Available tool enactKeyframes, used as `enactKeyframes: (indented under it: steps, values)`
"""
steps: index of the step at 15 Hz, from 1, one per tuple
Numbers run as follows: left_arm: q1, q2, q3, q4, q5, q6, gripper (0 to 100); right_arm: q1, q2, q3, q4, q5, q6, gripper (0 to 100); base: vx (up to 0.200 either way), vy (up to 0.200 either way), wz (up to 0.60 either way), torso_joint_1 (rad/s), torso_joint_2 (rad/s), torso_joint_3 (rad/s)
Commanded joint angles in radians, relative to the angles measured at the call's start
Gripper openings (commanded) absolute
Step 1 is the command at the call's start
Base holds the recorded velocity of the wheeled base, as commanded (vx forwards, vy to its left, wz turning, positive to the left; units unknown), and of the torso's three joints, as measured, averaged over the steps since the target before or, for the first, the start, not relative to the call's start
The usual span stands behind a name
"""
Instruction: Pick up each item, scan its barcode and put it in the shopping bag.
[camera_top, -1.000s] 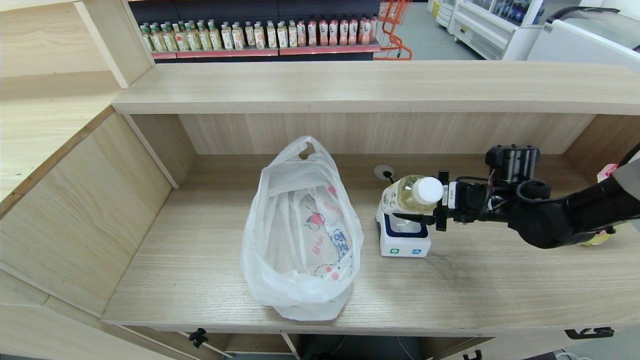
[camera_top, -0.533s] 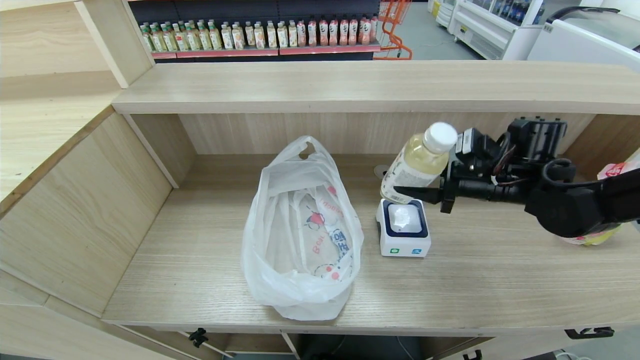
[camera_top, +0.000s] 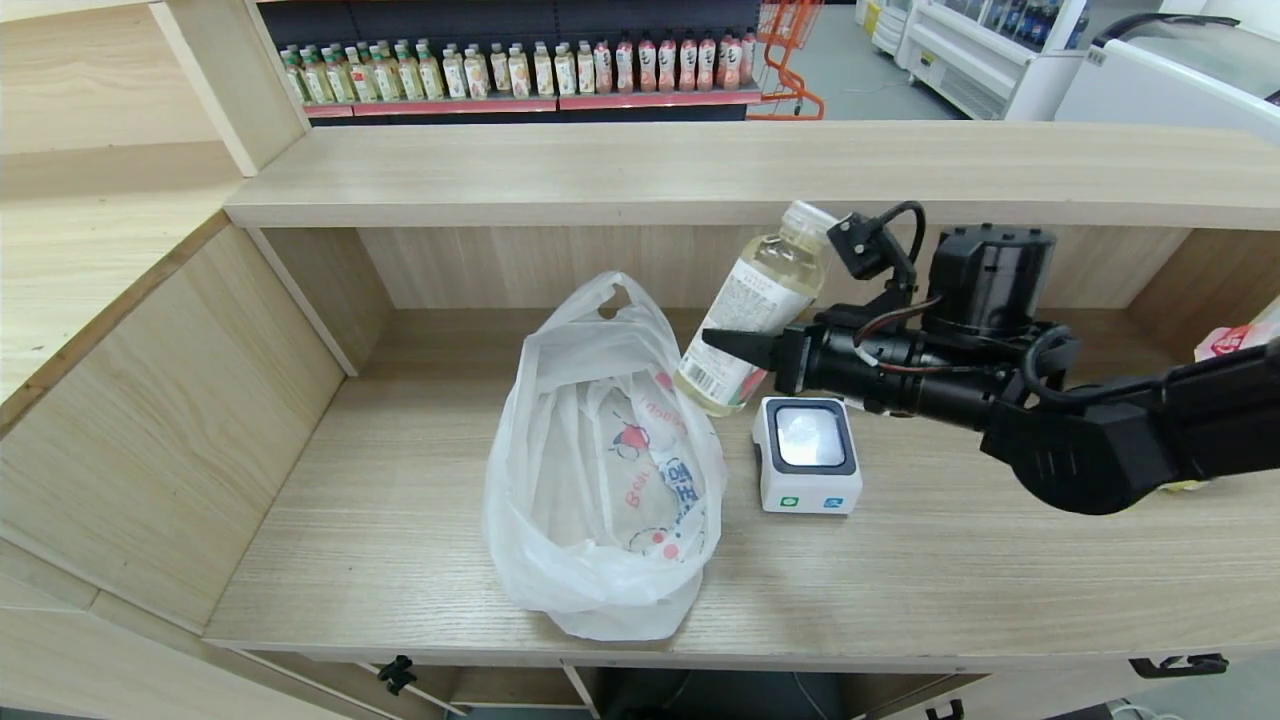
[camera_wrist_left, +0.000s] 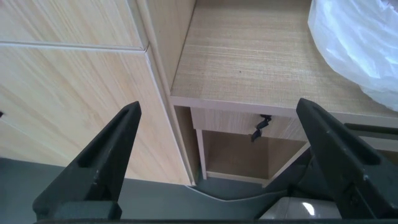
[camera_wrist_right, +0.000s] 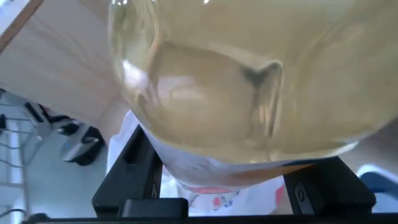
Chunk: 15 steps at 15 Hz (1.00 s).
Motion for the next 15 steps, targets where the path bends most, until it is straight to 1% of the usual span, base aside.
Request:
enactKeyframes:
  steps: [1,2,4,6,8,11,12,13,15]
  values:
    - [0.000,0.002,0.000,0.000,0.000,0.000,100,0.041,0.064,0.003,0.000,-0.003,0.090,0,0.000,0.000,0.00,0.000,0.00,0.000]
    - [0.000,0.000,0.000,0.000,0.000,0.000,100,0.055,0.081,-0.002,0.000,-0.003,0.133,0,0.000,0.000,0.00,0.000,0.00,0.000]
    - [0.000,0.002,0.000,0.000,0.000,0.000,100,0.068,0.110,-0.002,-0.003,-0.004,0.130,0,0.000,0.000,0.00,0.000,0.00,0.000]
    - [0.000,0.000,0.000,0.000,0.000,0.000,100,0.093,0.179,-0.003,-0.067,-0.018,0.099,0,0.000,0.000,0.00,0.000,0.00,0.000]
    - [0.000,0.000,0.000,0.000,0.000,0.000,100,0.115,0.230,-0.013,-0.099,-0.039,0.079,0,0.000,0.000,0.00,0.000,0.00,0.000]
    - [0.000,0.002,0.000,0.000,0.000,0.000,100,0.127,0.291,-0.022,-0.161,-0.041,0.027,0,0.000,0.000,0.00,0.000,0.00,0.000]
    - [0.000,0.002,0.000,0.000,0.000,0.000,100,0.130,0.327,-0.052,-0.213,-0.041,-0.004,0,0.000,0.000,0.00,0.000,0.00,0.000]
    - [0.000,0.002,0.000,0.000,0.000,0.000,100,0.138,0.347,-0.068,-0.234,-0.042,-0.014,0,0.000,0.000,0.00,0.000,0.00,0.000]
    - [0.000,0.000,0.000,0.000,0.000,0.000,100,0.139,0.377,-0.094,-0.244,-0.042,-0.097,0,0.000,0.000,0.00,0.000,0.00,0.000]
